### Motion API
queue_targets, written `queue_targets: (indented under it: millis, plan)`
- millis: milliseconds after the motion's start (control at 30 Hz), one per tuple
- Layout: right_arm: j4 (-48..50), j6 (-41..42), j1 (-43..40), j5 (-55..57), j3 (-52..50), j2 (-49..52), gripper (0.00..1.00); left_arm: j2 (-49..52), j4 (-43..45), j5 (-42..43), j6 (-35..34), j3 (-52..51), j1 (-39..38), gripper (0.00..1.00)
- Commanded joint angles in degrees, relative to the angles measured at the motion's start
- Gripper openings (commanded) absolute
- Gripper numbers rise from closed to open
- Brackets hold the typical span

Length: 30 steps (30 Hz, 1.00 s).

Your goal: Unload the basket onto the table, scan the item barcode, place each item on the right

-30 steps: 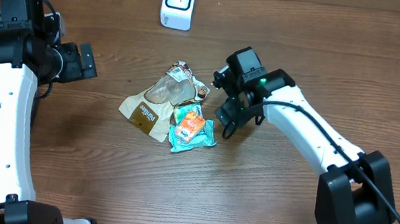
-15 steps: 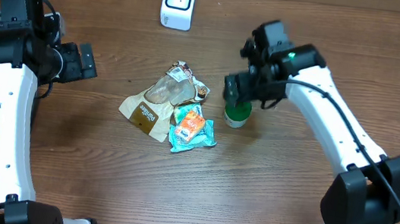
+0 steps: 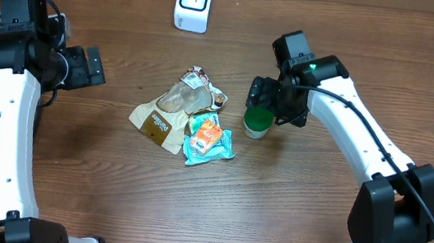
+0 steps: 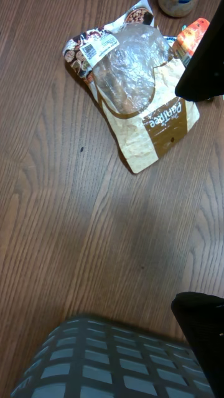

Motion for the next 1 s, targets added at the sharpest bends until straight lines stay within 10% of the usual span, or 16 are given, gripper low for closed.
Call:
queue_targets:
  millis: [0,967]
  plan:
    - [2.43,7.50,0.48,2.36,-1.97,-0.35,0.91,-0.37,0.07,0.35,0.83,0.26,-0.13,1.00]
    - [7.41,11.28,2.97,8.55,-6.36,0.35,0.79,-0.37,0.07,0.35,0.83,0.26,-0.13,1.00]
